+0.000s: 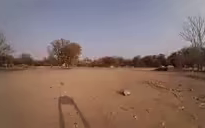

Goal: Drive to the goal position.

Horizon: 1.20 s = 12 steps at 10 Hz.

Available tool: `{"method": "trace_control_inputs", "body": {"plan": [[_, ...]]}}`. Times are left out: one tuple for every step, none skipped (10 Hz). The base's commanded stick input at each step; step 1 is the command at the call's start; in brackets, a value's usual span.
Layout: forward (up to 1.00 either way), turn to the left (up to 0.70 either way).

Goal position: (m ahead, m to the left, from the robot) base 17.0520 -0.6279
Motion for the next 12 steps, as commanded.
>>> {"method": "trace_control_inputs", "body": {"plan": [[0.7, 0.0], [0.7, 0.0], [0.7, 0.0], [0.7, 0.0], [0.7, 0.0], [0.7, 0.0], [0.7, 0.0], [0.7, 0.0], [0.7, 0.0], [0.7, 0.0], [0.7, 0.0], [0.7, 0.0]]}}
